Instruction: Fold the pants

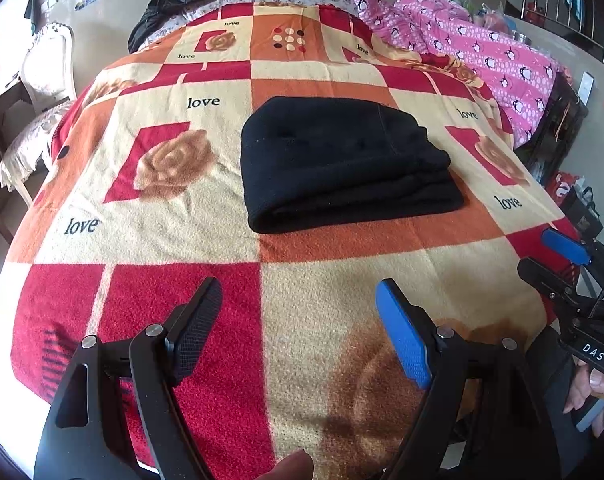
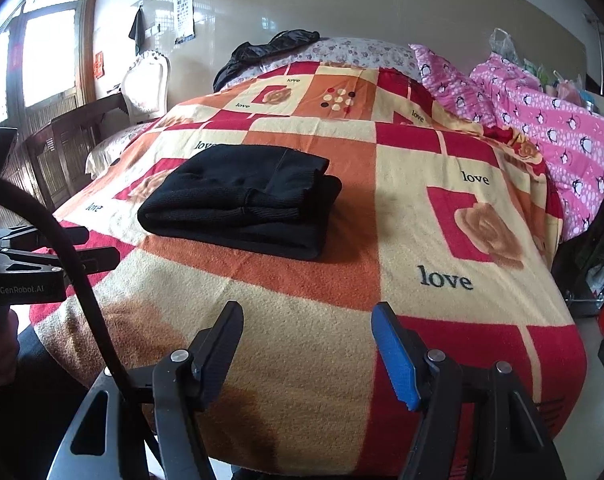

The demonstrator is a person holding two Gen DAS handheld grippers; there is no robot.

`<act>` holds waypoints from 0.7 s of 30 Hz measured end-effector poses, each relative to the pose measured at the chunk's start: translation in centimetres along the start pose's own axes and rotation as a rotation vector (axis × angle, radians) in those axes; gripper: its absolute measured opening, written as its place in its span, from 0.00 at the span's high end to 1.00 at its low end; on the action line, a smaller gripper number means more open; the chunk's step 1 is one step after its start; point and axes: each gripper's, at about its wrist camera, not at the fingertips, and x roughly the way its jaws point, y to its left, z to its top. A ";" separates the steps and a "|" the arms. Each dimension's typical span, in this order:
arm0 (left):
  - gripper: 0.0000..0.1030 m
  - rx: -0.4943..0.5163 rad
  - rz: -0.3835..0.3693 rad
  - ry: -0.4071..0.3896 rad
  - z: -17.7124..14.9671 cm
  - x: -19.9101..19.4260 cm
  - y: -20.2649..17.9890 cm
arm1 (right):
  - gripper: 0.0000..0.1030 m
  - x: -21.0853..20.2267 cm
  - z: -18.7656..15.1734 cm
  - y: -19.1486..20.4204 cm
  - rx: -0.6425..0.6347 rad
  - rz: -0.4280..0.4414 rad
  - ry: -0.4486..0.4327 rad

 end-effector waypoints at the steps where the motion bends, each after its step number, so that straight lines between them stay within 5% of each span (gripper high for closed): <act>1: 0.22 0.000 -0.002 0.000 0.0 0.0 0.0 | 0.38 -0.1 0.0 0.0 0.000 0.001 -0.001; 11: 0.22 0.003 -0.017 -0.083 0.8 -1.8 0.2 | 0.38 -0.2 1.3 -0.2 -0.002 0.048 -0.016; 15: 0.21 -0.012 0.057 -0.161 2.5 -2.3 0.4 | 0.38 0.8 4.1 -0.5 0.004 0.022 -0.061; 18: 0.21 -0.073 0.032 -0.084 4.1 -0.5 1.9 | 0.38 2.8 5.9 -1.3 0.102 0.121 -0.019; 21: 0.21 -0.223 -0.105 0.021 5.0 2.1 5.1 | 0.38 4.5 7.0 -2.3 0.200 0.184 0.001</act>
